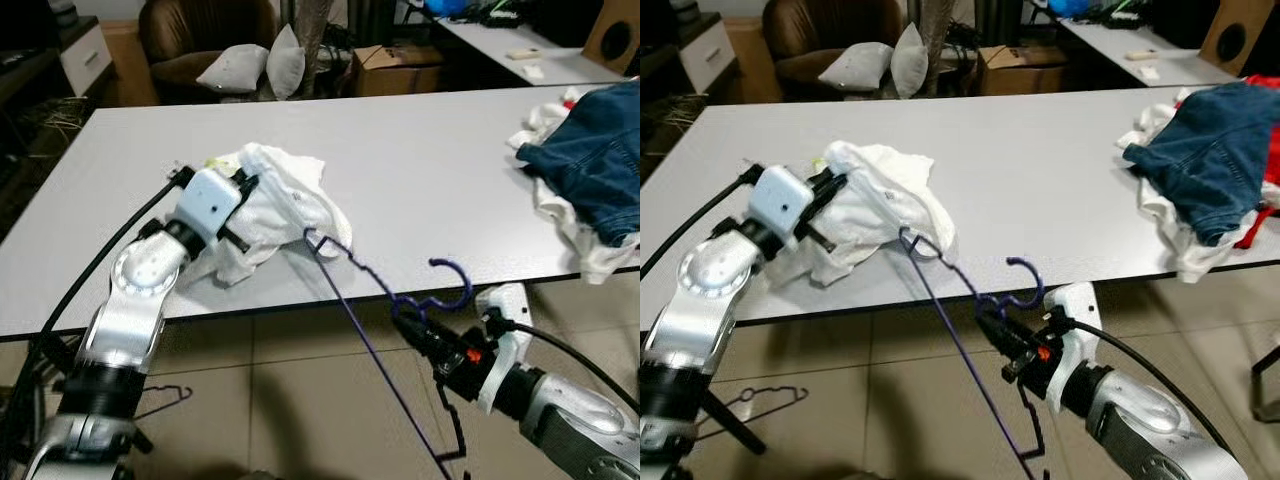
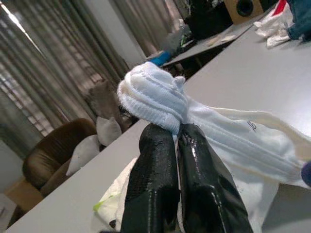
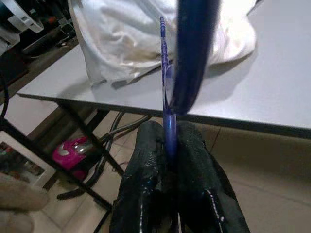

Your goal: Hang hanger

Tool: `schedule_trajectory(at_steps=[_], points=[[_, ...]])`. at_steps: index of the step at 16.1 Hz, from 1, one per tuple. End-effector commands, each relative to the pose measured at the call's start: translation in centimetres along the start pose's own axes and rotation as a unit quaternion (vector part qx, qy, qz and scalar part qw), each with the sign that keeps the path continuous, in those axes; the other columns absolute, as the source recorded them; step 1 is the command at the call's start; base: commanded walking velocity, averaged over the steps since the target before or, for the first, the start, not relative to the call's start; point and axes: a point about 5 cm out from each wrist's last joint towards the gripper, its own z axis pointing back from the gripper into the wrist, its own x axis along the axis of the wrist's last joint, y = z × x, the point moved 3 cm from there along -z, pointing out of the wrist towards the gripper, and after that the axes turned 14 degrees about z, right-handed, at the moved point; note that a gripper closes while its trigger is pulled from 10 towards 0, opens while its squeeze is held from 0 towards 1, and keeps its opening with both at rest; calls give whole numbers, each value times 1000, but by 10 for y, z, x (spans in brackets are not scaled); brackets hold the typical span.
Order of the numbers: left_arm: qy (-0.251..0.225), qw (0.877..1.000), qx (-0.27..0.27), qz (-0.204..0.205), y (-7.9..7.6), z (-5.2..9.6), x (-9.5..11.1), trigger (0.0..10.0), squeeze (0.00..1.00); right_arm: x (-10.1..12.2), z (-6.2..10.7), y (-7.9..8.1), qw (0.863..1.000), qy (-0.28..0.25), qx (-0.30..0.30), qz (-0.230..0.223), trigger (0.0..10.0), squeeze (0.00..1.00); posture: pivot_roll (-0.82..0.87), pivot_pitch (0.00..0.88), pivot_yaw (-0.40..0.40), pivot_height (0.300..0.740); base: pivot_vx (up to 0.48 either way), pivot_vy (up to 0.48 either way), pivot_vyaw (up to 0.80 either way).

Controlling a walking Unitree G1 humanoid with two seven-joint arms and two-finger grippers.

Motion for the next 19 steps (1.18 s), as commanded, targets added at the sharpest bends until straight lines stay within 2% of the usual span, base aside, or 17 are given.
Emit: schedule_trajectory(at_steps=[1,5,8,9,11,15,19], points=[[-14,1000,14,-13,7,4,8,0,0,5,-1,1,1000,-5,3,-1,10000,0,-54,0,19,740,0,0,0],[-29,999,-5,-27,-4,14,8,0,0,4,-3,-11,999,-4,-17,-36,10000,0,-54,0,18,740,0,0,0],[-36,999,-7,-29,-8,15,9,0,0,4,0,-13,998,-9,-14,-56,10000,0,-53,0,16,740,0,0,0],[-42,999,-6,-29,-10,15,10,0,0,-2,1,-14,997,6,-13,-73,10000,0,-51,0,15,740,0,0,0],[-52,998,-10,-34,-13,16,13,0,0,-10,0,-16,997,31,-16,-74,10000,0,-48,0,10,740,0,0,0],[-69,997,-28,-34,-23,26,11,0,0,-7,-4,-33,991,2,-43,-129,10000,0,-42,0,3,740,0,0,0],[-63,995,-66,-42,-37,30,5,0,0,5,-17,-41,978,-60,-17,-201,10000,0,-36,0,-5,740,0,0,0]])
